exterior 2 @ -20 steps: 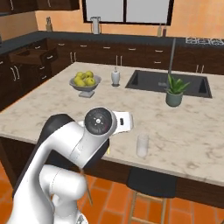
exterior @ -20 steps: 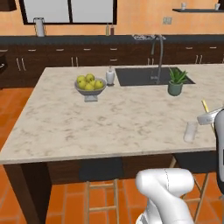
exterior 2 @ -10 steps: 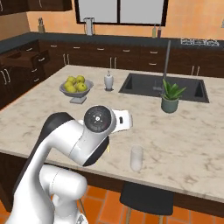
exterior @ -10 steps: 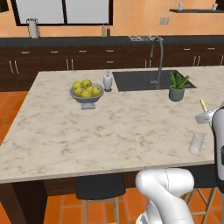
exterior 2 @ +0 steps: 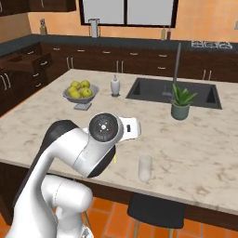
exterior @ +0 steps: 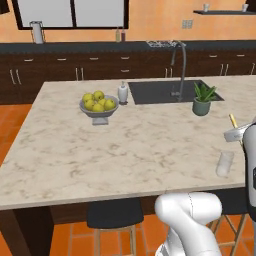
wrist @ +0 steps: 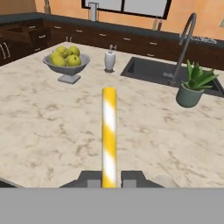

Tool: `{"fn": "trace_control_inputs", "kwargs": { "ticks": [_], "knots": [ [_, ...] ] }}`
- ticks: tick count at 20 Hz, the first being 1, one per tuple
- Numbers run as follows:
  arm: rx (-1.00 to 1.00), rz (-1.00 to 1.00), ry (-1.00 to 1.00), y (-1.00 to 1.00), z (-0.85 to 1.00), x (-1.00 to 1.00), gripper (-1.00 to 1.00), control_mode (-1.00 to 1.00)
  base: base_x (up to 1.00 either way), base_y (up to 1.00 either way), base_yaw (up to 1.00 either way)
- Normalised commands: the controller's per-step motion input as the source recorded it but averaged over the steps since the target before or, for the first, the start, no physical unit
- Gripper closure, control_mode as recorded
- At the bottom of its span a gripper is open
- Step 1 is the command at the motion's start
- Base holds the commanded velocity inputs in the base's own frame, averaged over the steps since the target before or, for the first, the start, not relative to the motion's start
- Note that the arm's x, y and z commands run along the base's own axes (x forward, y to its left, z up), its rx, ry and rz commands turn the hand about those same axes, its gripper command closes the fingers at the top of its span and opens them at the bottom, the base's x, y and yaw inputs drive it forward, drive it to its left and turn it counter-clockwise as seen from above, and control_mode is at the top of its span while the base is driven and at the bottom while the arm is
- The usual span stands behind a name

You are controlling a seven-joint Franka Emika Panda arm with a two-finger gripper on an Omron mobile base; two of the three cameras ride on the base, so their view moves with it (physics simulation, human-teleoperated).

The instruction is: Take a straw from the drawer in front and place it inside the glass cup on the dining counter.

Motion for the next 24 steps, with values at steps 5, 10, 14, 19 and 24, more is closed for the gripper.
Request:
{"fn": "trace_control_inputs", "kwargs": {
  "ticks": [5, 10, 14, 19, 24],
  "knots": [
    [0.00, 0.00, 0.00, 0.00, 0.00, 0.00, 1.00, 1.00, 0.03, -0.28, -0.32],
    [0.00, 0.00, 0.00, 0.00, 0.00, 0.00, 1.00, 1.00, 0.17, -0.27, -0.31],
    [0.00, -0.02, -0.03, -0.11, 0.00, 0.09, 1.00, -1.00, 0.25, -0.21, -0.18],
    [0.00, 0.04, -0.22, -0.55, 0.00, 0.31, 1.00, -1.00, 0.00, 0.00, 0.00],
    [0.00, 0.10, -0.20, -0.41, 0.00, 0.22, 1.00, -1.00, 0.00, 0.00, 0.00]
  ]
}}
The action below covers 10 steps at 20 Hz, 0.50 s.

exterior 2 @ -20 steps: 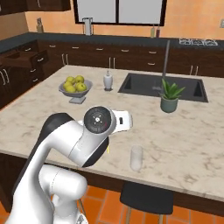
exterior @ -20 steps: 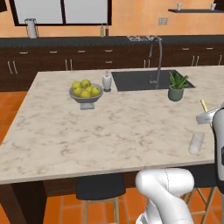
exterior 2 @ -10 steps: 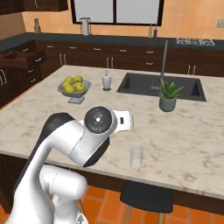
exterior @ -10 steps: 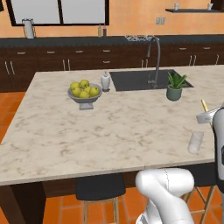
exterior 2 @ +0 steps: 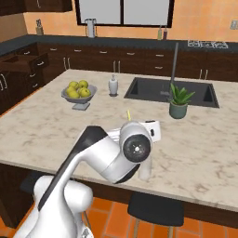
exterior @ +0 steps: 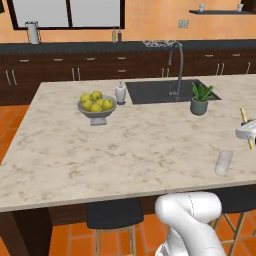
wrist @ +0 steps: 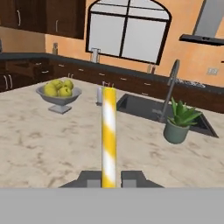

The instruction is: Take a straw from the drawer in front and place it inside the glass cup on the dining counter.

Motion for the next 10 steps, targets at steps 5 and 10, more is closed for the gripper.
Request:
{"fn": "trace_control_inputs", "kwargs": {
  "ticks": [5, 10],
  "knots": [
    [0.00, 0.12, -0.02, -0.17, -0.01, 0.06, 1.00, -1.00, 0.00, 0.00, 0.00],
    [0.00, 0.19, -0.06, -0.05, 0.00, 0.25, 1.00, -1.00, 0.00, 0.00, 0.00]
  ]
}}
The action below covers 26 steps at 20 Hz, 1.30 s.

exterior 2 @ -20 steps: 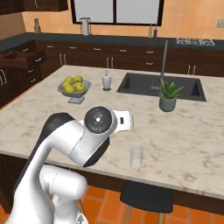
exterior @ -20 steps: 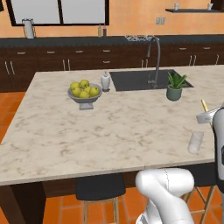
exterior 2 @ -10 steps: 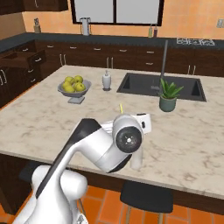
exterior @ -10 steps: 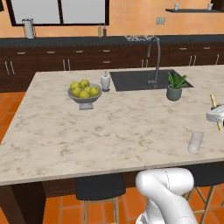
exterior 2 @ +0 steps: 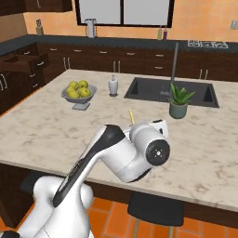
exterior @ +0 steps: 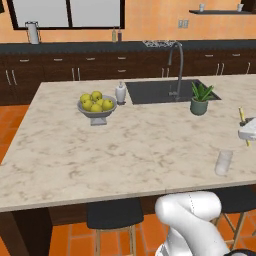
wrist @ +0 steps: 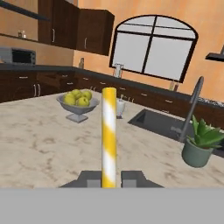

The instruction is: Take a straw from the drawer in front and place it inside the glass cup on the dining counter.

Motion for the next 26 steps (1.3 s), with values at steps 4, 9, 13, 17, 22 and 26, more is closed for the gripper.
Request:
{"fn": "trace_control_inputs", "kwargs": {
  "ticks": [4, 9, 13, 17, 22, 26],
  "knots": [
    [0.00, 0.21, -0.09, 0.00, 0.00, 0.12, 1.00, -1.00, 0.00, 0.00, 0.00],
    [0.00, 0.23, -0.12, 0.00, 0.00, 0.05, 1.00, -1.00, 0.00, 0.00, 0.00],
    [0.01, 0.22, -0.05, 0.00, -0.08, 0.28, 1.00, -1.00, 0.00, 0.00, 0.00],
    [0.08, 0.20, 0.01, -0.03, -0.27, 0.05, 1.00, -1.00, 0.00, 0.00, 0.00],
    [0.10, 0.13, 0.00, -0.15, -0.20, 0.00, 1.00, -1.00, 0.00, 0.00, 0.00],
    [0.12, 0.15, 0.00, -0.27, -0.05, 0.00, 1.00, -1.00, 0.00, 0.00, 0.00]
  ]
}}
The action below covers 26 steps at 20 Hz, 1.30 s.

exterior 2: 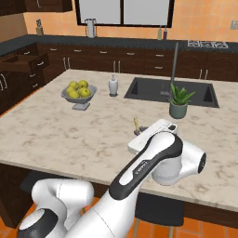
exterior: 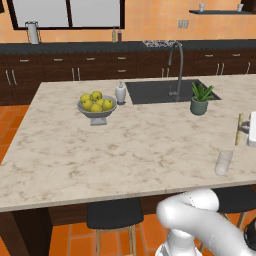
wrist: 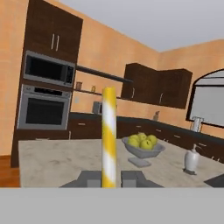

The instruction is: Take a straw from the drawer in front and place it inside the glass cup on the dining counter.

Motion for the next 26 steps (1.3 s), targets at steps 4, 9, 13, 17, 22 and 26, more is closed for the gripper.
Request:
{"fn": "trace_control_inputs", "kwargs": {
  "ticks": [4, 9, 13, 17, 22, 26],
  "knots": [
    [0.10, 0.17, 0.00, -0.27, -0.14, 0.00, 1.00, -1.00, 0.00, 0.00, 0.00],
    [0.07, 0.17, 0.00, -0.18, -0.14, 0.00, 1.00, -1.00, 0.00, 0.00, 0.00],
    [0.02, 0.11, 0.00, 0.00, -0.17, 0.11, 1.00, -1.00, 0.00, 0.00, 0.00],
    [0.00, 0.10, 0.00, 0.00, -0.23, 0.17, 1.00, -1.00, 0.00, 0.00, 0.00],
    [0.01, 0.12, 0.00, 0.00, -0.17, 0.20, 1.00, -1.00, 0.00, 0.00, 0.00],
    [0.02, 0.13, 0.00, 0.00, -0.12, 0.13, 1.00, -1.00, 0.00, 0.00, 0.00]
  ]
}}
